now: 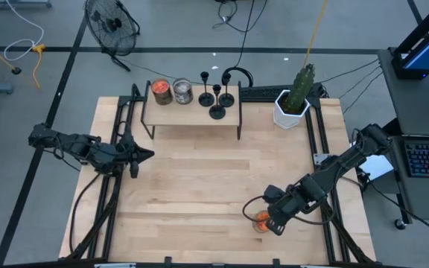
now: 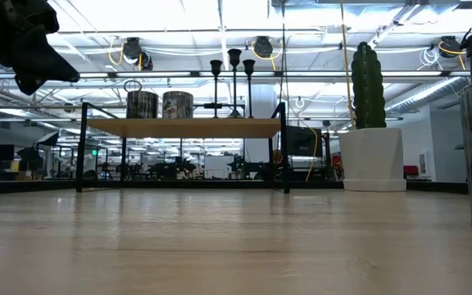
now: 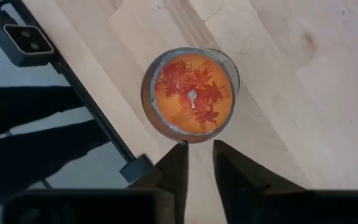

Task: Pick & Place candle stick holders
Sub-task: Put the orange scented candle on the shelf

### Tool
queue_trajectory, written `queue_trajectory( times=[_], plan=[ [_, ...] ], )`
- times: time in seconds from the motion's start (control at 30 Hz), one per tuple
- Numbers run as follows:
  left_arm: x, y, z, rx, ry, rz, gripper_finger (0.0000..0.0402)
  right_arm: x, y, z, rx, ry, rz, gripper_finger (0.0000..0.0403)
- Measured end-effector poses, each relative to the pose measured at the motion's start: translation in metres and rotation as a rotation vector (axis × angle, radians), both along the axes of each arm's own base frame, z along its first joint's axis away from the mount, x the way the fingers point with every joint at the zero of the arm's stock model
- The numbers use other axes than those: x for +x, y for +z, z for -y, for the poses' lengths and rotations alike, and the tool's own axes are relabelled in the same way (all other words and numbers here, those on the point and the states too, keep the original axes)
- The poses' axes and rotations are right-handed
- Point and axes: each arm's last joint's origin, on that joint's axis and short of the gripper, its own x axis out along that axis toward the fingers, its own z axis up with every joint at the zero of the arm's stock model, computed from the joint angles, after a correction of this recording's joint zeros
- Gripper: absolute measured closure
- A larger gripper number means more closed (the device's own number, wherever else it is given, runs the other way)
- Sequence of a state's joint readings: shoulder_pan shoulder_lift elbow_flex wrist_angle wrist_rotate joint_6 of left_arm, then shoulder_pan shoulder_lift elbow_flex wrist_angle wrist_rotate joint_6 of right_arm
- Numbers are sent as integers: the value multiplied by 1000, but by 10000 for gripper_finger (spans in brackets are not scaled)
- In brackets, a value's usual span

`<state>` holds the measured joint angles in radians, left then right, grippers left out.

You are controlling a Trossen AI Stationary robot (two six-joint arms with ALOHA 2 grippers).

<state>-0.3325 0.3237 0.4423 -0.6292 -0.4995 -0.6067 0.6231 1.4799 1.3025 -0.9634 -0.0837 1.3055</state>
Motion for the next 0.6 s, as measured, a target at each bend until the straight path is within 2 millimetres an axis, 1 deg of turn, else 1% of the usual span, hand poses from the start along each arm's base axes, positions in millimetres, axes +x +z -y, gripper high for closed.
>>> queue_trajectory(
  times=[0.2,0.27,0.37,0.47,0.6],
  plan=[
    [0,0,0,-2,-1,4,376,-1,-1,2,-15,-47,-22,261],
    [0,0,0,-2,-1,4,376,-1,-1,2,-42,-58,-4,237],
    [0,0,0,-3,-1,4,376,0,-6,5,-66,-86,-3,209],
    [0,0,0,-10,-12,2,376,-1,-16,6,-71,-118,-19,191],
    [1,0,1,-26,-29,-1,376,-3,-29,7,-52,-136,-46,182]
  ],
)
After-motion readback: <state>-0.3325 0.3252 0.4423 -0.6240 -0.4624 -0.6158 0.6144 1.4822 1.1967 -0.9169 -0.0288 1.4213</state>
